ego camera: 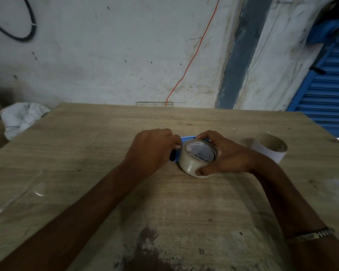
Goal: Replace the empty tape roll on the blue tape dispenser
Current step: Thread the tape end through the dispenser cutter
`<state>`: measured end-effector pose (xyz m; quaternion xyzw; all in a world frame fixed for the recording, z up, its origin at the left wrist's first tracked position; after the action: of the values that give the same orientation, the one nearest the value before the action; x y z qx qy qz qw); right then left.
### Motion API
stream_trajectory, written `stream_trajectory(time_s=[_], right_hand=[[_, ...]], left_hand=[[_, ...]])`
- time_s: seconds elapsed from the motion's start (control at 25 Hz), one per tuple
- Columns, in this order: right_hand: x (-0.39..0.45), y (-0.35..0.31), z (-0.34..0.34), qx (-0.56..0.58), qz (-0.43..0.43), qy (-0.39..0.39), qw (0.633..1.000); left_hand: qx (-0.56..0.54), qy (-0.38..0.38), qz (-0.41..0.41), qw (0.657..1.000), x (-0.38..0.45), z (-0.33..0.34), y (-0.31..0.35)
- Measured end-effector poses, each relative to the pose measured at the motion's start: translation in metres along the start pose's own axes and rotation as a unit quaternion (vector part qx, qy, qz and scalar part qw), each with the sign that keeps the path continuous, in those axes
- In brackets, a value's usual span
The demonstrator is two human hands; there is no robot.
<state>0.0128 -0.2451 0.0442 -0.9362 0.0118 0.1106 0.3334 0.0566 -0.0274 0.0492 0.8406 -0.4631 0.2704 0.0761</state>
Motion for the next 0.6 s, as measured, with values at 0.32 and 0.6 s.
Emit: stream_trajectory(time_s=[0.32, 0.6], right_hand=[[0.001, 0.0, 0.003, -0.005, -0.006, 0.009, 1.0], [-0.001, -0.001, 0.004, 0.01, -0.001, 0.017, 1.0]], left_hand=[[-0.151, 0.04, -0.09, 0.984, 0.015, -0.01, -0.023], [-0.214, 0.089, -0.149, 0.961, -0.016, -0.007, -0.029]])
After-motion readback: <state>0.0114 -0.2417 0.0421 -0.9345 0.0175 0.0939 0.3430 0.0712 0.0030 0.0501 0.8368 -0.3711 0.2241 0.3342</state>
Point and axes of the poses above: each hand's wrist, its own x-axis towards the middle knuckle, its own z-axis out of the palm, y = z × x, the point moved 3 cm from there along x, towards the middle knuckle, and after that the axes turned 9 degrees about z, right-handed, at the moved point
